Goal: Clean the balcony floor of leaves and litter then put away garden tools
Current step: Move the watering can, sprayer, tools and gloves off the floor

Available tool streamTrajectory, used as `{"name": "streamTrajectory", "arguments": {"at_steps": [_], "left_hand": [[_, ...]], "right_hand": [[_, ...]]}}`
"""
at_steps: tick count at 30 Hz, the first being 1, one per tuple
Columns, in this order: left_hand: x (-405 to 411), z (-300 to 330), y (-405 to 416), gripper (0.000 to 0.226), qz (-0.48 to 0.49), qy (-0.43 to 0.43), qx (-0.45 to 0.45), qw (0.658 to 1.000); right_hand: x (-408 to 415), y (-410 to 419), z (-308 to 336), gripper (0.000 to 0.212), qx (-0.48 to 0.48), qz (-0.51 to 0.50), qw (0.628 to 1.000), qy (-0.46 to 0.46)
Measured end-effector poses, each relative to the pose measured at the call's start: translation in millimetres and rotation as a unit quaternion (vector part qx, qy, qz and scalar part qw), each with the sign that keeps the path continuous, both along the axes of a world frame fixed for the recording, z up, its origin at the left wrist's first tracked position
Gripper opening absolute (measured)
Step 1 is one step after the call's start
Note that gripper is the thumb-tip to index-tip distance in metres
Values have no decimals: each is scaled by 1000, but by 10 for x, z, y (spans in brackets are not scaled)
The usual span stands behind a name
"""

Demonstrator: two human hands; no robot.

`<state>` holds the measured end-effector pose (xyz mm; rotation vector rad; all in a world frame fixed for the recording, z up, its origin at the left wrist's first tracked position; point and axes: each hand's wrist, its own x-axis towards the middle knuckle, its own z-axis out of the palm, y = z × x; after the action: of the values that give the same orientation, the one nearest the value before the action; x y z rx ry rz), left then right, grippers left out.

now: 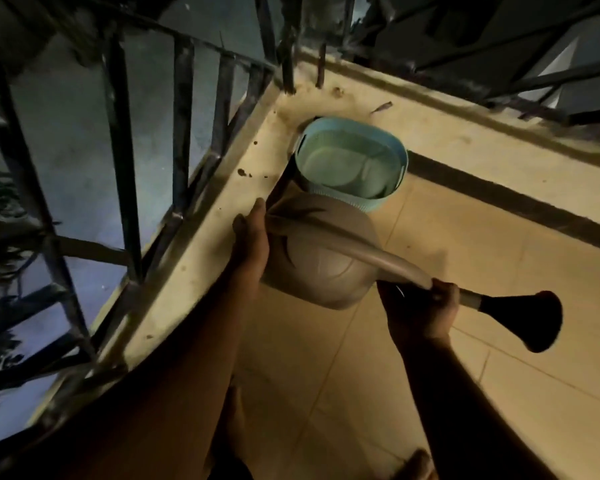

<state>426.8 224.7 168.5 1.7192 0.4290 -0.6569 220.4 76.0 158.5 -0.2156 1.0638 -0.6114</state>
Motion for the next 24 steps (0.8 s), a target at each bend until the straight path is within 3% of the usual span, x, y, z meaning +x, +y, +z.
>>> {"name": "streamTrajectory", "arguments": {"at_steps": [2, 5, 13, 19, 21, 24], "left_hand": [[3, 22, -17, 105, -23, 12, 23, 999], [25, -159, -112, 76, -56, 2, 72, 996], [160, -404, -310, 71, -91, -21, 115, 989], [285, -469, -318, 65, -46, -15, 87, 995], [305, -500, -257, 64, -49, -20, 92, 994], [322, -516, -213, 81, -60, 18, 92, 994]], "right_hand": [[65, 70, -203, 58, -7, -1, 999, 52], [72, 32, -394, 48, -43, 45, 997, 40], [224, -102, -554, 59, -73, 73, 993, 61], [397, -169, -566, 36, -62, 88, 992, 65], [411, -171, -555, 37, -51, 90, 993, 63], [412, -166, -553, 40, -49, 79, 994, 61]]}}
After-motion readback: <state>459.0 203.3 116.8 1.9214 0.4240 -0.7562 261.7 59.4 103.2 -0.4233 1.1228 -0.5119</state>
